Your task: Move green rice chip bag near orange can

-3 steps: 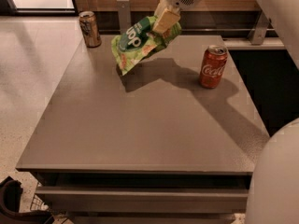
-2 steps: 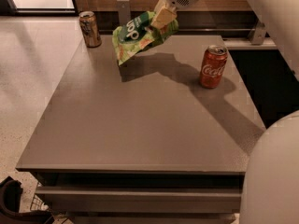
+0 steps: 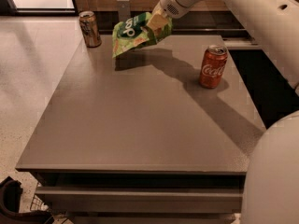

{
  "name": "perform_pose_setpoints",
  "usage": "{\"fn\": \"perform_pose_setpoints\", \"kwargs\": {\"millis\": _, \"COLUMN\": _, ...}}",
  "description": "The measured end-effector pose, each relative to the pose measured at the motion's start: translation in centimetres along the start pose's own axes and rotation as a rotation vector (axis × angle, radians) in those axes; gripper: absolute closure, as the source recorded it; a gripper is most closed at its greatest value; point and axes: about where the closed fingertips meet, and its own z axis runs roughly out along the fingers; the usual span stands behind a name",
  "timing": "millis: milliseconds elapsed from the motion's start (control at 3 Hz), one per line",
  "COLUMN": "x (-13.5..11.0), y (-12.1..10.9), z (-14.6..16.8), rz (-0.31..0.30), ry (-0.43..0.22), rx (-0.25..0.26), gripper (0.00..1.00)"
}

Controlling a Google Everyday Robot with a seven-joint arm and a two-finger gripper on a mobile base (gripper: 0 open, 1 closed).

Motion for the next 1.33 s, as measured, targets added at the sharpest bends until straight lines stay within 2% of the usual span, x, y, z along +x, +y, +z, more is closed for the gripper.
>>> {"fn": "perform_pose_setpoints", "kwargs": {"millis": 333, "x": 0.3, "y": 0.1, "z": 2.1, "rz": 0.058, "ry": -0.027, "rx": 0.036, "gripper": 1.00}}
{"fn": "perform_pose_setpoints", "kwargs": {"millis": 667, "x": 0.5, "y": 0.0, "z": 3.4, "rz": 0.090, "ry": -0.053, "rx": 0.058, "gripper": 1.00}}
{"fn": "perform_pose_setpoints", "kwargs": {"millis": 1000, "x": 0.4, "y": 0.1, "z": 3.6, "rz": 0.090, "ry": -0.056, "rx": 0.057, "gripper": 0.84}}
{"fn": "perform_pose_setpoints", "kwargs": {"millis": 1333, "x": 0.4, "y": 0.2, "z": 3.9, "rz": 0.090, "ry": -0.055, "rx": 0.053, "gripper": 0.61}}
